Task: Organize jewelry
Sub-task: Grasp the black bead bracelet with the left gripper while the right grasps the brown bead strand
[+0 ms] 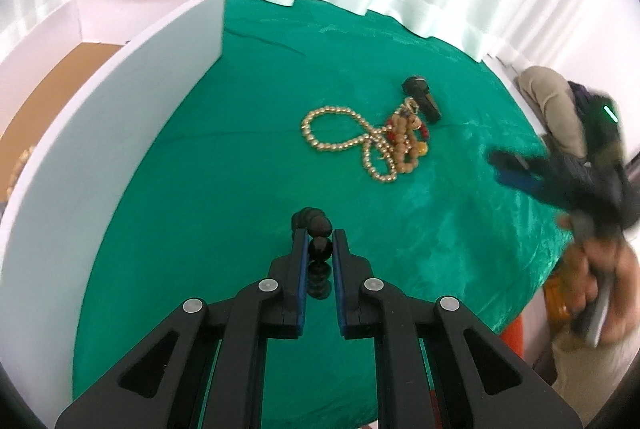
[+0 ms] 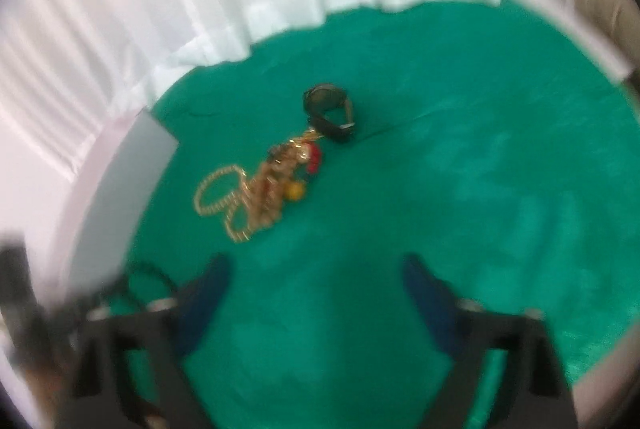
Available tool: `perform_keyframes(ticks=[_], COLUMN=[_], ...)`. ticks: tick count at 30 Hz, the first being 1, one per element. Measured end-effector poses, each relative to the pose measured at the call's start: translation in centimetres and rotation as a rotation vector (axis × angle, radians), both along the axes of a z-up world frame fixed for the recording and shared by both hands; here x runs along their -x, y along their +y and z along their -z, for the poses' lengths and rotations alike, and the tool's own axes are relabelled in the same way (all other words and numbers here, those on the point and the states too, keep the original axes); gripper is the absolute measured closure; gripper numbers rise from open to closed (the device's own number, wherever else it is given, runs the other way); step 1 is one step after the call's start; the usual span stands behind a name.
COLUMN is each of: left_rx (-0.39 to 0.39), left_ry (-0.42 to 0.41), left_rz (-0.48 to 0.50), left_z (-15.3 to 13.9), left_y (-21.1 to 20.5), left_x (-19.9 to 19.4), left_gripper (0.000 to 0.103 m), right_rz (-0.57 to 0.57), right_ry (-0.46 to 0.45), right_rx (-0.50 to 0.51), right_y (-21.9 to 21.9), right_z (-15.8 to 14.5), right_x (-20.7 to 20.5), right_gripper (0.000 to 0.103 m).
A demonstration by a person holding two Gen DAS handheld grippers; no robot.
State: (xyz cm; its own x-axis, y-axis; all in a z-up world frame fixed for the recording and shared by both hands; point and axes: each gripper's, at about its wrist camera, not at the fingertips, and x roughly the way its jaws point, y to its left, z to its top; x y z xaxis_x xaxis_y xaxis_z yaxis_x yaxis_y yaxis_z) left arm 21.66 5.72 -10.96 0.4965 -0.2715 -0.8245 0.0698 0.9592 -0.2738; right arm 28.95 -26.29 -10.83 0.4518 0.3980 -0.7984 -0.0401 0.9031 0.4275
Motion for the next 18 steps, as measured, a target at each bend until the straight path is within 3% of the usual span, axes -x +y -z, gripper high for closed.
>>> perform_keyframes(ticks=[2, 4, 12, 13, 15, 18], left_rx=[0.005, 0.006, 0.019, 0.021, 0.025, 0.033], left_ry=[0.000, -0.001, 0.011, 0.013, 0.015, 0.014], left_rz=[-0.007, -0.016, -0.025, -0.022, -0.021, -0.024], left_z=[-0.1, -0.2, 0.1, 0.2, 0.3, 0.1], left_y=[0.6, 1.0, 1.5, 1.4, 1.3, 1.4], left_x=[0.3, 0.6, 0.8, 0.8, 0.7, 0.7], left_gripper=[0.093, 0.093, 0.093, 0.093, 0.093, 0.093], right_rz=[-0.012, -0.020, 0.007, 0.024, 0.015, 0.021], right_ry=[0.041, 0.044, 0.111, 0.104, 0.070, 0.009], right_rx=[-0.082, -0.085, 0.051, 0.069, 0.070, 0.048], right_y=[1.6, 3.2, 8.0, 8.0, 8.0, 6.9], right_z=[0.9, 1.2, 3.8, 4.1, 3.8, 2.4], right_x=[-3.1, -4.8, -9.1, -9.2, -9.4, -8.4], right_gripper=[0.043, 0.045, 0.053, 0.060, 0.090, 0.091])
